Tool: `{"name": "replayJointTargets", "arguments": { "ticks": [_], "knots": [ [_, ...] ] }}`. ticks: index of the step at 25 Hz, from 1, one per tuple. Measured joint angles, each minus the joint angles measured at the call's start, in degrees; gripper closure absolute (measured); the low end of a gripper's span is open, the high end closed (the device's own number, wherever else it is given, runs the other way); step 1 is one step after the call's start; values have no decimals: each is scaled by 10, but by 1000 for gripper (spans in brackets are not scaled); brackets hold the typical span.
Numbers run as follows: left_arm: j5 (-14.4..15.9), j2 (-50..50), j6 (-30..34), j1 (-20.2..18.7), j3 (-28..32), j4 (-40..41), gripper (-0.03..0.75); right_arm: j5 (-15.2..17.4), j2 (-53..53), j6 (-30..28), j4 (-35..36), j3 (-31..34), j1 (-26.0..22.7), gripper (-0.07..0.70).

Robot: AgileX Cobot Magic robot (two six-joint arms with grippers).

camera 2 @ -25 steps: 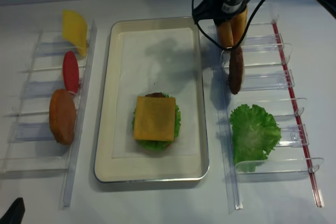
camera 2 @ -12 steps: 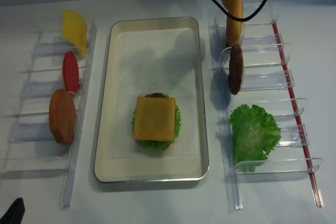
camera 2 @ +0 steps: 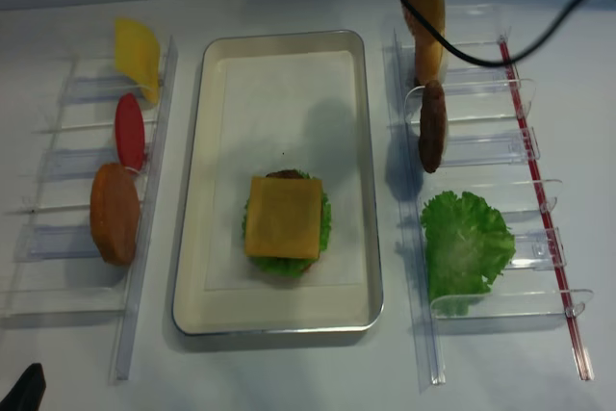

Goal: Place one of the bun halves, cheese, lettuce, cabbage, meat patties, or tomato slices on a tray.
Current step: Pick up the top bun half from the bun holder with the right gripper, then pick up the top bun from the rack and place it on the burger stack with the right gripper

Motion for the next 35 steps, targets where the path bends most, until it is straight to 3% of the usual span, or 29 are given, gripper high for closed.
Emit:
{"name": "replayJointTargets", "arguments": {
  "ticks": [4, 10, 16, 20, 24, 35],
  "knots": [
    [0, 0, 0, 0, 0, 0, 133, -76, -72, -25, 63, 97, 0, 381],
    [0, 0, 0, 0, 0, 0, 133, -191, -163, -111, 227, 255, 0, 383],
    [0, 0, 0, 0, 0, 0, 133, -220, -182, -241, 421, 345, 0, 384],
    [0, 0, 0, 0, 0, 0, 133, -207, -168, -380, 596, 361, 0, 386],
    [0, 0, 0, 0, 0, 0, 133, -164, -134, -480, 730, 361, 0, 387],
    [0, 0, 0, 0, 0, 0, 133, -42, -7, -575, 887, 361, 0, 388]
  ]
}}
